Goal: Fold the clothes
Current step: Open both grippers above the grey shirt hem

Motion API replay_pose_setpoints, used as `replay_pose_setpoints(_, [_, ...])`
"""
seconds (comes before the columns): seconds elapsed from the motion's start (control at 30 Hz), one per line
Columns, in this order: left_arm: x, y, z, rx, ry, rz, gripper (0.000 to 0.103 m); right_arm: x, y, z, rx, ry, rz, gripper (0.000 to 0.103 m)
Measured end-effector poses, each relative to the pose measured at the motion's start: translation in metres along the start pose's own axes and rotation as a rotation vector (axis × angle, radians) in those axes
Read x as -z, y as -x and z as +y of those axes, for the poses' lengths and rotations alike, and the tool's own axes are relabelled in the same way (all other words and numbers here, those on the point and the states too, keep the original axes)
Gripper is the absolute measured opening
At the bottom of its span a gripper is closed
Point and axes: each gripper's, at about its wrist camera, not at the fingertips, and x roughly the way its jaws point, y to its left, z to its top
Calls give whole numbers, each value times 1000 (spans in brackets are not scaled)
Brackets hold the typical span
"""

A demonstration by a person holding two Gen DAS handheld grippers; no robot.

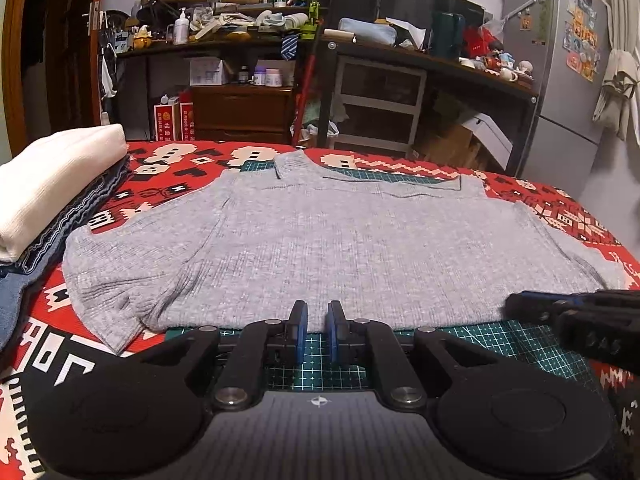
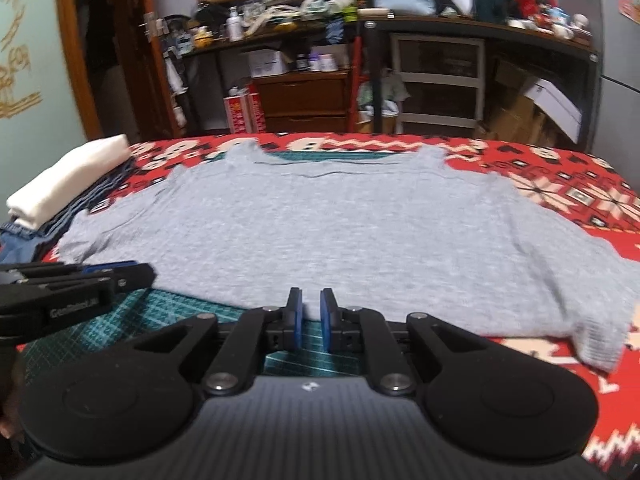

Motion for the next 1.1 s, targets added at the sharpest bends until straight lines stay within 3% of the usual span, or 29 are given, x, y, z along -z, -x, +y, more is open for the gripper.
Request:
replay_pose_setpoints(0.4, [-3,0,2,-4,8,-3,10,0,15,-46,134,-97,0,11])
replay_pose_setpoints(0.5, [-3,3,2,-6,3,-10,15,-2,22,-46,145,-85,-23,14])
replay_pose_setpoints(0.6, [-4,8,0,-9,-17,-23,28,-2,28,-37,131,-36,-60,38])
replay_pose_setpoints(0.67, [-5,10,-1,-19,-30,-32,38,-2,26,-27,126,7,-70,45])
replay_pose_setpoints(0.7, [-6,11,0,-24,-33,-35,42,-1,24,-23,124,23,-69,55])
replay_pose_setpoints(0.73, [-7,12,0,-29,-36,-38,50,0,20,-20,122,31,-70,66])
replay_pose_setpoints(0.77, [-7,12,1,-28,-35,-34,59,0,17,-18,126,35,-70,70])
replay_pose_setpoints(0.9, [-8,7,2,-31,-50,-19,65,-2,9,-12,120,32,-78,89])
replay_pose_setpoints(1.1, [-9,-6,2,-22,-99,14,78,-5,-10,-21,99,-33,-22,95])
